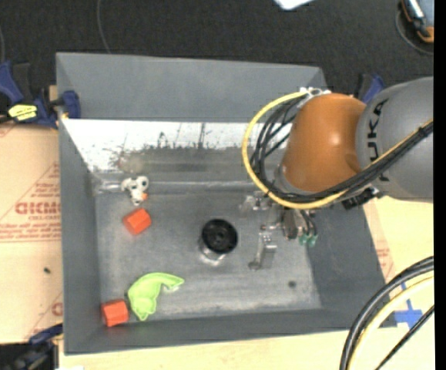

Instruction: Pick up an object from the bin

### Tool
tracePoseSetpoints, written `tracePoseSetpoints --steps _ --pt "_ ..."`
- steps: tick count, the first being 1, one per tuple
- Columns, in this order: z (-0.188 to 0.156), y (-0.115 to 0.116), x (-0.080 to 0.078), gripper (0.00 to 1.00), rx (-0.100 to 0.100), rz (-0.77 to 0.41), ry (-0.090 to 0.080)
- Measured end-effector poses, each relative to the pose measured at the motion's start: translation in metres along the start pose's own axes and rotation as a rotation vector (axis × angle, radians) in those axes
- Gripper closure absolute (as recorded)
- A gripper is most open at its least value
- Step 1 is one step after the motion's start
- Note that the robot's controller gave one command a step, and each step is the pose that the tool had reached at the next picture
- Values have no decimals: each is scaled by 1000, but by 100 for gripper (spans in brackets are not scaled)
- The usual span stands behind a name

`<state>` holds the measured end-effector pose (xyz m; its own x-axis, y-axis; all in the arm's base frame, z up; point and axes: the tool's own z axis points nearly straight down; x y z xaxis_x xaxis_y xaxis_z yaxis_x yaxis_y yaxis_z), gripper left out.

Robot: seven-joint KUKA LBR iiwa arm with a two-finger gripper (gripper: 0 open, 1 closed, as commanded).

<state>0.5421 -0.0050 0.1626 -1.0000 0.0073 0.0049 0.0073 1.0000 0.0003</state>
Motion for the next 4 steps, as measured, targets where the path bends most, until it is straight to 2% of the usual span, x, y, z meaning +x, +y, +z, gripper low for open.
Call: tracePoseSetpoints --steps 1,2,3,4 --pt "-4 0 -1 0 0 0 -6" --pt "60 16 -33 0 2 -207 -10" --pt "85 11 -15 0 0 -264 -21" --pt "86 5 -19 100 9 -716 -35"
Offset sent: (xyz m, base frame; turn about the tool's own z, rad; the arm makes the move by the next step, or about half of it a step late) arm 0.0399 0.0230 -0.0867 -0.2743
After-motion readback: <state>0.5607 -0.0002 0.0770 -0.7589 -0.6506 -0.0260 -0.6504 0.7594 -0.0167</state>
